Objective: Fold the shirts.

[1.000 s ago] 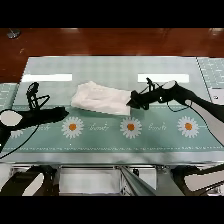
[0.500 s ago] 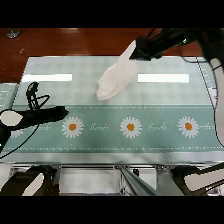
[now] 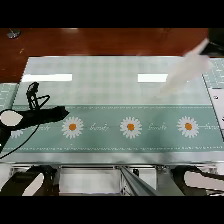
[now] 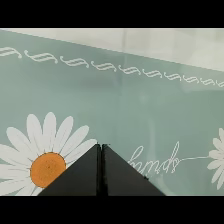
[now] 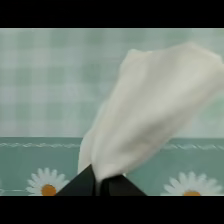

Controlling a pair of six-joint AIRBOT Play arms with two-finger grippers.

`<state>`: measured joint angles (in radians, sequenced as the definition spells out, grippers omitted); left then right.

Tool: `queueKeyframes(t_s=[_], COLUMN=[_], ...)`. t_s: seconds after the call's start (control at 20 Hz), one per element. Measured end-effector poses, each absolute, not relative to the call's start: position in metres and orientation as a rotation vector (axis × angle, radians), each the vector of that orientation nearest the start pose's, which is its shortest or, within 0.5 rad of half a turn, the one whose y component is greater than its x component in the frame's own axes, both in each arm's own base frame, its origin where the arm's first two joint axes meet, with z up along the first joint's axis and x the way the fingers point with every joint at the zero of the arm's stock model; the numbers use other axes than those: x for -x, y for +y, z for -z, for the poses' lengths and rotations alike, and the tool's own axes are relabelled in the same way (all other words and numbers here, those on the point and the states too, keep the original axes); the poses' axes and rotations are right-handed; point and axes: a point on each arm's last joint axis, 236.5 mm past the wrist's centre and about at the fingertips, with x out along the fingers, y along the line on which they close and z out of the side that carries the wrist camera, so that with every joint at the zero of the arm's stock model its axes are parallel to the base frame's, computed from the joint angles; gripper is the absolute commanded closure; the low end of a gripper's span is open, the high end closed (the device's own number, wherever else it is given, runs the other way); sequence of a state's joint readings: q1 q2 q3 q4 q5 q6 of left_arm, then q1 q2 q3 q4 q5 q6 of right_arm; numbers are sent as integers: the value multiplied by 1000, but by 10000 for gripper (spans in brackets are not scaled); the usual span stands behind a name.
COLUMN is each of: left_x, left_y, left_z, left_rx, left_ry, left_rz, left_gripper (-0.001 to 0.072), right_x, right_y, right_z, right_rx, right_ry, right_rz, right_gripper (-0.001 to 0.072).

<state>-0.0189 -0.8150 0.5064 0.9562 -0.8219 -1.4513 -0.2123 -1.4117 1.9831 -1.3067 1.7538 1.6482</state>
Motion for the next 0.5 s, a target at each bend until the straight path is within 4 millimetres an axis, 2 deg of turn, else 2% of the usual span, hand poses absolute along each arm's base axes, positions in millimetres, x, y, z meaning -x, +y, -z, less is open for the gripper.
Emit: queueKeyframes(t_s=[0.1,0.25,0.35,0.5], left_x=[-288,-289,-290,-292], left_y=[-105,-105,-104,-103], left_z=[20,19,19,18], left_rx=[510,510,510,509], left_ry=[1079,1072,1067,1059], left_rz=[244,241,239,237], left_gripper=[675,675,675,675], right_x=[-354,-287,-235,-152], right_y=[-69,-119,-144,-160], right_z=[-195,-170,-147,-107], right_rx=[-367,-487,-578,-714], right_ry=[1215,1272,1296,1316], right_rz=[124,350,524,802], right_gripper=[696,696,696,696])
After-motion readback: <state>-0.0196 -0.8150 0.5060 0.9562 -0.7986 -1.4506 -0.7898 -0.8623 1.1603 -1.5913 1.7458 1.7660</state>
